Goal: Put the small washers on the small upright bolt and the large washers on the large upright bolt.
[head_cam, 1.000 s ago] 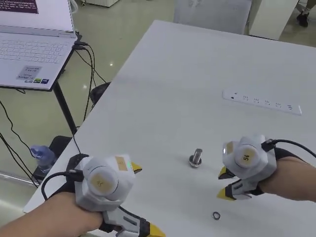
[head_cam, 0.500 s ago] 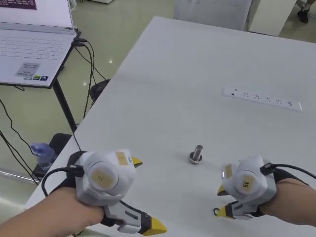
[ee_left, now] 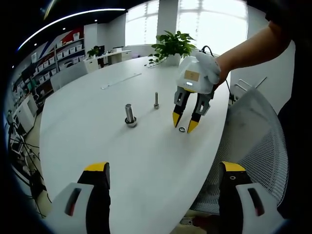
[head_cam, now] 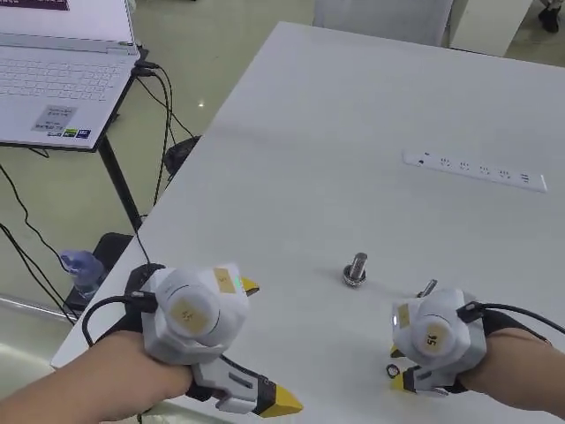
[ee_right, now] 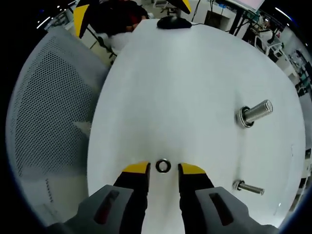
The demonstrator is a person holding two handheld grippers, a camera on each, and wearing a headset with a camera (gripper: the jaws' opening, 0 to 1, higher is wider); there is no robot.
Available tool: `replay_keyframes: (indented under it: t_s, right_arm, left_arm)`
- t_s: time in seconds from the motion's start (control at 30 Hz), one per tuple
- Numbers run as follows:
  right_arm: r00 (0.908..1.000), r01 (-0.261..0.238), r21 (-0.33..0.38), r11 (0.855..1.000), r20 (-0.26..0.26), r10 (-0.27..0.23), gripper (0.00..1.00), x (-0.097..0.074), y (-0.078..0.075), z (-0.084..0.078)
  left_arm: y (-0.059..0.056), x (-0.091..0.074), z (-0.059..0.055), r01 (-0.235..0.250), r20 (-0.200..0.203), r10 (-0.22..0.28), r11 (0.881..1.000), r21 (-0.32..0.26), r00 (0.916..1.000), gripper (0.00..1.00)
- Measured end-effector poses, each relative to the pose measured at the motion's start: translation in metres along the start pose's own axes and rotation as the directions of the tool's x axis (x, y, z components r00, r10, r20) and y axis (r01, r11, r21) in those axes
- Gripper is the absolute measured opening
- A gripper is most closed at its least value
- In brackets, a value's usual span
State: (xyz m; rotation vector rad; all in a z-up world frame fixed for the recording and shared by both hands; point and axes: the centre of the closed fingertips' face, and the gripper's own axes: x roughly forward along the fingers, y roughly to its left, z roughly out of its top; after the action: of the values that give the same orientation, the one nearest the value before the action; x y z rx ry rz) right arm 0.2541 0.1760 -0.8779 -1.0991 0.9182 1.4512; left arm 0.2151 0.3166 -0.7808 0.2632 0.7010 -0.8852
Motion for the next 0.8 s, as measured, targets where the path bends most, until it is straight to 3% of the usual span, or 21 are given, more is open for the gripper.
replay_keyframes:
  t_s: [0.47,0.8]
  right_arm:
    - [0.9999,0.002,0.033,0.999,0.016,-0.003,0.24,-0.0003,0.0002,-0.0006]
    - [0.9999,0.014,0.041,0.999,0.004,-0.014,0.17,-0.0007,0.0009,-0.0015]
  left_arm:
    - [0.0027,0.0008,0.0006,0.0,0.002,0.0,1.0,-0.01,1.0,0.91]
    - [0.0001,0.0009,-0.0016,0.007,0.002,-0.007,1.0,-0.016,1.0,0.89]
